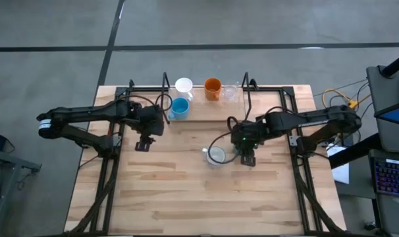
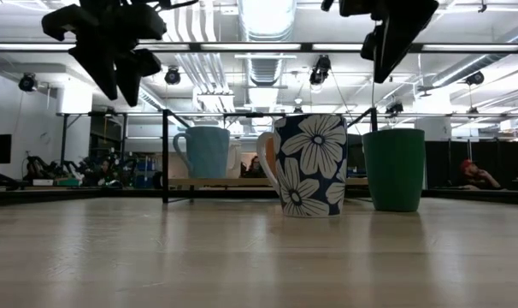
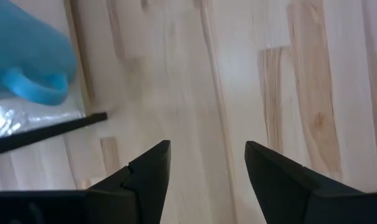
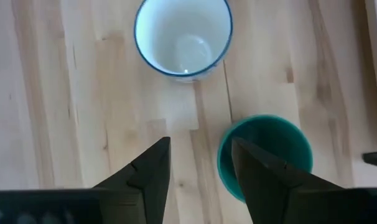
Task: Stack small to large cups/mugs on shelf
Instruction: Put the blue patterned mug on the shelf, then put the green cup on the shelf
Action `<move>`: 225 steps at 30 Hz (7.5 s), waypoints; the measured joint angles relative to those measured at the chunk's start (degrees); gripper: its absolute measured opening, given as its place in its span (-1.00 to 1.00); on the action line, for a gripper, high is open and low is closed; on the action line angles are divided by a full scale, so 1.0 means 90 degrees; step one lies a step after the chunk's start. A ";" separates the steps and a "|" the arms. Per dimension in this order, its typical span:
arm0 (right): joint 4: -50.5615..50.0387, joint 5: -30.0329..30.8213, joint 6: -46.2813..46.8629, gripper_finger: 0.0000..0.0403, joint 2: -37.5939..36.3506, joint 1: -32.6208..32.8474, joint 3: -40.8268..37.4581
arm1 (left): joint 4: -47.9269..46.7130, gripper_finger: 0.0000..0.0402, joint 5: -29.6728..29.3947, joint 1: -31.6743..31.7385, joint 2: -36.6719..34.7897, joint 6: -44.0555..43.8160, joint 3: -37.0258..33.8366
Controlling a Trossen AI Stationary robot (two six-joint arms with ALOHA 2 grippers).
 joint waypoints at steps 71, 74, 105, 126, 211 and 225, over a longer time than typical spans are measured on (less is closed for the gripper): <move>-0.0350 -0.0587 -0.3278 -0.90 0.3117 0.0036 0.2482 | 0.0001 -0.04 0.0005 0.0001 0.0006 -0.0071 -0.0020; -0.0688 -0.0585 -0.3507 -0.90 0.3028 -0.0246 0.2796 | 0.0003 -0.04 0.0005 0.0001 0.0007 -0.0071 -0.0020; -0.2591 -0.0757 -0.4643 -0.90 0.4896 -0.2425 0.5741 | 0.0030 -0.04 0.0002 0.0002 0.0007 -0.0049 -0.0240; -0.2682 -0.0849 -0.5144 -0.90 0.5299 -0.2938 0.6251 | 0.0226 -0.04 -0.0158 0.0002 0.0007 0.0178 -0.0326; -0.3397 -0.0911 -0.1956 0.05 0.3579 -0.1783 0.5466 | -0.0222 -0.04 -0.0924 0.0017 -0.0254 -0.0452 -0.0476; -0.2808 -0.0381 -0.0483 0.25 0.1357 -0.0906 0.1491 | 0.0367 -0.04 -0.0891 0.0016 -0.0799 -0.0165 -0.0445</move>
